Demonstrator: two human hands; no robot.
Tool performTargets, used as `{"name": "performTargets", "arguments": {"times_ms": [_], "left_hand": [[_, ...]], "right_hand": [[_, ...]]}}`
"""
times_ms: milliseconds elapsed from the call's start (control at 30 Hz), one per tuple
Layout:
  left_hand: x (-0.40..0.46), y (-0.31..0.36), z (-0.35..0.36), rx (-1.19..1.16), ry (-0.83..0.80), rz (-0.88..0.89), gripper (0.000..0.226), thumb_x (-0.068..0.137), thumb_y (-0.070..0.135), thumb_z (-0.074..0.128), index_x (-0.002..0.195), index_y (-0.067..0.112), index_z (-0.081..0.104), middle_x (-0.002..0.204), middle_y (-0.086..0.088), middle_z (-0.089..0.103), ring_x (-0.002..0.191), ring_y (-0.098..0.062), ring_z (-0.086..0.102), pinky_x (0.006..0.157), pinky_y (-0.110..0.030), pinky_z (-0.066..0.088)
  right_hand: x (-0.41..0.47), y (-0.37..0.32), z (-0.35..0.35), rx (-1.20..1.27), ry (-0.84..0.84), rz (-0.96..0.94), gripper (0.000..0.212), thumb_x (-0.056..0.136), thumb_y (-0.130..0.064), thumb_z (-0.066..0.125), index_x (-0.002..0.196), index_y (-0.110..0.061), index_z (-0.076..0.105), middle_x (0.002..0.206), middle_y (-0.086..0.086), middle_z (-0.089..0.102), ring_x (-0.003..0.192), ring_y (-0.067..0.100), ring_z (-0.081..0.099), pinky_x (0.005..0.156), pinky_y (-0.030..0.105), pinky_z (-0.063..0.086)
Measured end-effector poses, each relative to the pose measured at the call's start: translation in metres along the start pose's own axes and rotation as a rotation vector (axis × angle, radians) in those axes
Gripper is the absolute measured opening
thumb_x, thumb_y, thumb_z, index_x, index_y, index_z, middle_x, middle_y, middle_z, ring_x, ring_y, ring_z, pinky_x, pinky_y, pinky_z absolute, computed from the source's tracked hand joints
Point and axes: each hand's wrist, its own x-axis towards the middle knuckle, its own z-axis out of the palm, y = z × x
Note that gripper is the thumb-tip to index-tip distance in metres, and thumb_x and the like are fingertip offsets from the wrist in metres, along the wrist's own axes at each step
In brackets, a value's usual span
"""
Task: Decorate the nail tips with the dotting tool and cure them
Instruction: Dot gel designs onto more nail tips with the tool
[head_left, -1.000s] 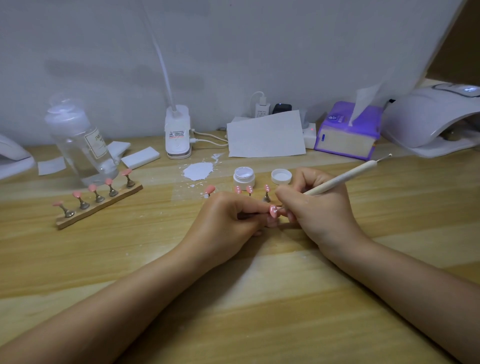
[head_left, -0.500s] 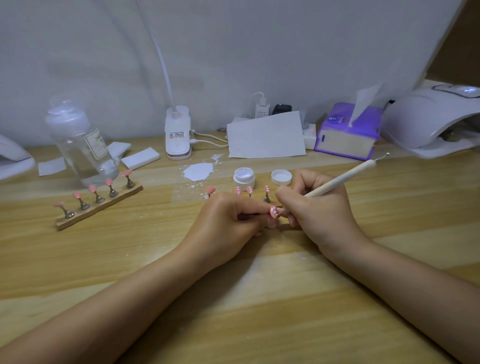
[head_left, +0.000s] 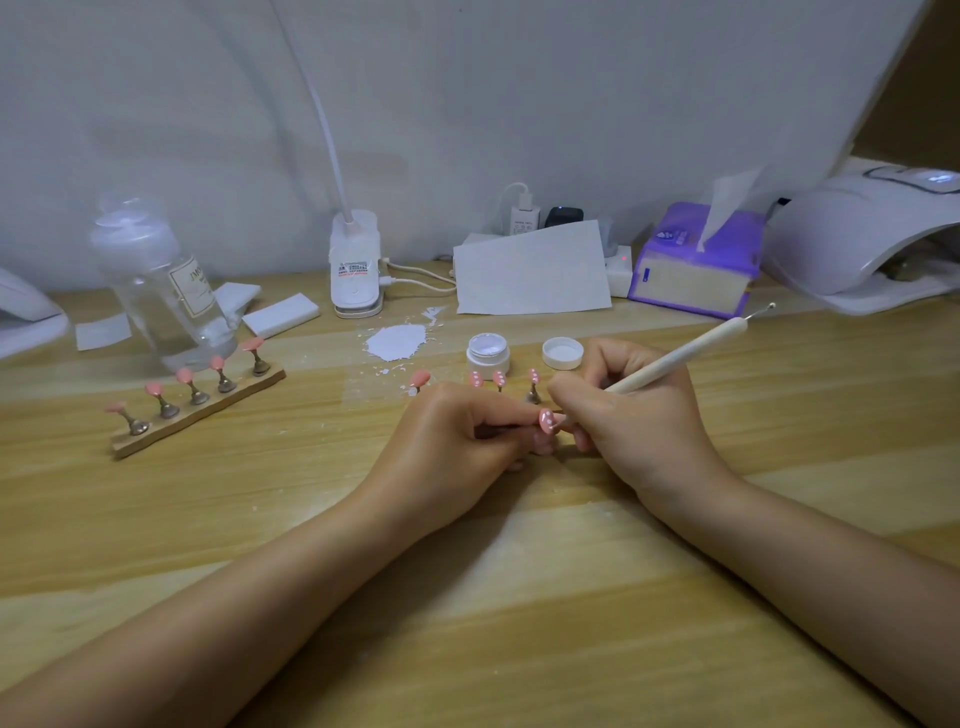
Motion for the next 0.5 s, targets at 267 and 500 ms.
{"name": "performTargets", "arguments": {"times_ms": [267, 500], "left_hand": [[-0.0006, 0.0014, 0.0000, 0.000, 0.010, -0.003, 0.030, 0.081, -0.001, 0.064, 0.090, 0.028, 0.069, 0.063, 0.020, 0.066, 0.054, 0.013, 0.053, 0.057, -0.003, 0.040], [-0.0016, 0.0051, 0.0007, -0.074, 0.021, -0.054, 0.020, 0.082, 0.006, 0.064, 0.088, 0.024, 0.072, 0.062, 0.018, 0.068, 0.058, 0.011, 0.058, 0.059, 0.001, 0.041]], "right_hand": [[-0.0001, -0.0005, 0.0002, 0.028, 0.017, 0.015, 0.040, 0.077, 0.016, 0.050, 0.050, -0.009, 0.032, 0.028, -0.006, 0.039, 0.025, 0.000, 0.040, 0.033, 0.007, 0.030], [0.0029, 0.0009, -0.0025, 0.157, 0.099, 0.021, 0.039, 0.084, -0.009, 0.062, 0.055, -0.009, 0.035, 0.036, -0.011, 0.034, 0.029, 0.002, 0.042, 0.044, 0.018, 0.051]]}}
